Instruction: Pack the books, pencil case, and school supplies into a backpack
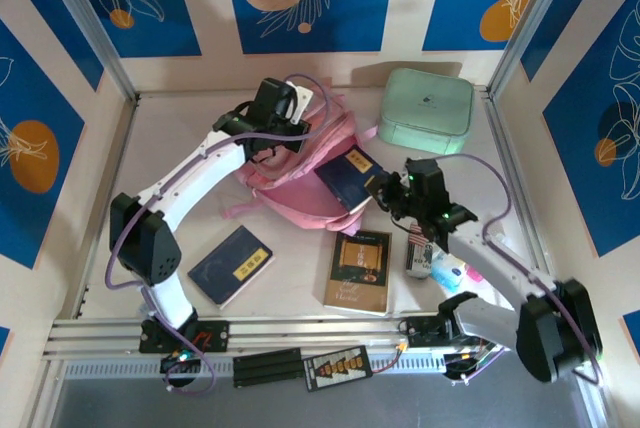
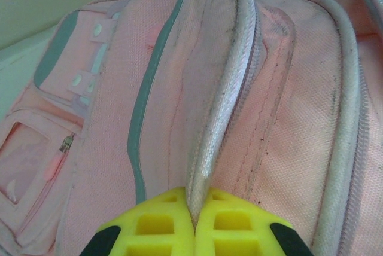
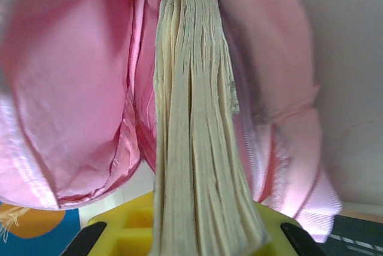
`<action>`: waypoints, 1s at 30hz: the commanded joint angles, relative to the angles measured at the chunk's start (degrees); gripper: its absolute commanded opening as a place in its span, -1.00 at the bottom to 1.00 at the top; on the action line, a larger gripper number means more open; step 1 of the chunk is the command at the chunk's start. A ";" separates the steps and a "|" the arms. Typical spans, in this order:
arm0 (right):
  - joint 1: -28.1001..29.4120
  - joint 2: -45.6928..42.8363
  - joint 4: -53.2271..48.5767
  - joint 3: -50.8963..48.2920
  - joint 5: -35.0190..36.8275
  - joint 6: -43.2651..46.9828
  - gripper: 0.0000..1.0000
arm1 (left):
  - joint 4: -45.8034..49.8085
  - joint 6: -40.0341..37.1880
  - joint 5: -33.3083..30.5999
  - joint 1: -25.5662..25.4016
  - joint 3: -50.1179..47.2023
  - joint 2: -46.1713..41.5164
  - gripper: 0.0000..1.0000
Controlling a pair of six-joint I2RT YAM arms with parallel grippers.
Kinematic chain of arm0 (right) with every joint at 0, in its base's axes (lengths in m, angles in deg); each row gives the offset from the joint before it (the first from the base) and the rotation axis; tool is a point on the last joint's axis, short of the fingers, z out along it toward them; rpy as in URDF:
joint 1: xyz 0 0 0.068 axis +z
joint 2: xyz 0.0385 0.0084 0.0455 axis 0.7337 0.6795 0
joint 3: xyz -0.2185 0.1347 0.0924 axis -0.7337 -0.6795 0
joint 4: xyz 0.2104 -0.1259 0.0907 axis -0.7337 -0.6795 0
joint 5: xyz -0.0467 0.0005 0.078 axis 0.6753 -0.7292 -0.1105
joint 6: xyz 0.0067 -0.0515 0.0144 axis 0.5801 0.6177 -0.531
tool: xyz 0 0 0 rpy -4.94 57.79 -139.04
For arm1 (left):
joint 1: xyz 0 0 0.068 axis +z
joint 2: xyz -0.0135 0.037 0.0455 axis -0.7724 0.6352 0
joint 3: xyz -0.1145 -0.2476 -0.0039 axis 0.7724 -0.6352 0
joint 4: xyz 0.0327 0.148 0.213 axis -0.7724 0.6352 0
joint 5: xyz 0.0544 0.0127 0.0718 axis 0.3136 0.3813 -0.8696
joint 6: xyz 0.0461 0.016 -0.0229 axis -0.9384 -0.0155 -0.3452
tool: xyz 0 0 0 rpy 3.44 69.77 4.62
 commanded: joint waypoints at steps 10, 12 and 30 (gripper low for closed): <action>6.56 24.77 18.13 18.40 2.25 2.36 -0.99 | -2.06 3.00 8.34 3.02 7.78 -1.83 -1.00; 6.60 27.48 18.38 19.58 3.67 2.02 -0.99 | -2.07 3.05 8.74 3.35 7.90 -2.03 -1.00; 9.81 48.79 8.28 37.58 11.95 -3.54 -0.96 | -1.58 6.23 13.53 5.40 8.29 -2.30 -1.00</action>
